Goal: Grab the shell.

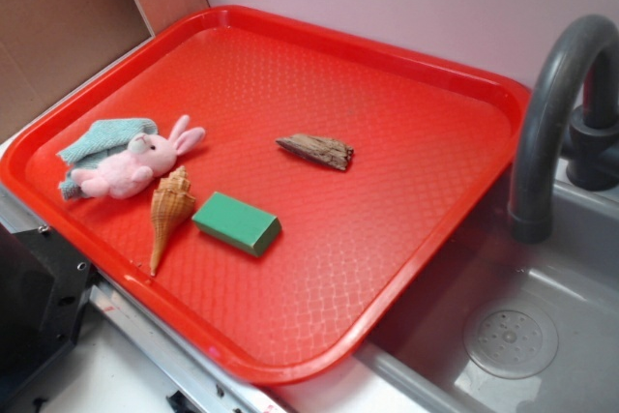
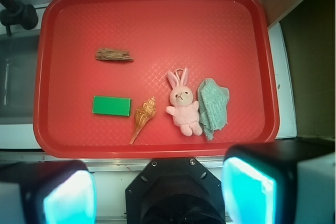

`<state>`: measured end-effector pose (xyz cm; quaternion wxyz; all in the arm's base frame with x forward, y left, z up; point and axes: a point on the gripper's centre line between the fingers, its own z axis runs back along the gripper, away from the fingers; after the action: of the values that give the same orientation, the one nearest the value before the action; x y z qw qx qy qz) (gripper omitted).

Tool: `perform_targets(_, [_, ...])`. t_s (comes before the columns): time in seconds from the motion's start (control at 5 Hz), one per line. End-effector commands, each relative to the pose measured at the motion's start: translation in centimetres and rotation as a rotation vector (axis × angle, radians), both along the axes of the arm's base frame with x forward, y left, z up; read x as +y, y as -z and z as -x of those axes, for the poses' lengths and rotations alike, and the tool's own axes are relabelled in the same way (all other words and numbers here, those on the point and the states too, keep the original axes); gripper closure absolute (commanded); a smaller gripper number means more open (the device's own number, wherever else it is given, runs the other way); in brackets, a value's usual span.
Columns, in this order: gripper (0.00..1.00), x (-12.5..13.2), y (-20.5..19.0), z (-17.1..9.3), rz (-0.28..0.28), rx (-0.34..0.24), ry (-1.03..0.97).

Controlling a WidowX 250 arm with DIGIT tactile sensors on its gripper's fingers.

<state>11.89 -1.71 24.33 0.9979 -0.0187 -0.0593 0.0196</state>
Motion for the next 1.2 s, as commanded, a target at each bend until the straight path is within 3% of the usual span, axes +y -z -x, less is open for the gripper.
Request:
perform_targets(0.0, [0.00, 0.0, 0.0, 0.0, 0.000, 0.000, 0.000])
perform_targets(0.2, [0.00, -0.7, 1.9, -1.1, -0.003, -0.027, -0.109])
perform_targets(0.4, [0.00, -1.4, 4.1, -2.1, -0.004, -0.013, -0.156])
perform_targets(0.6, [0.00, -2.5, 6.8, -2.9, -0.055, 0.012, -0.188])
perform_targets(1.0, [0.00, -4.0, 12.1, -3.5, -0.057, 0.003, -0.227])
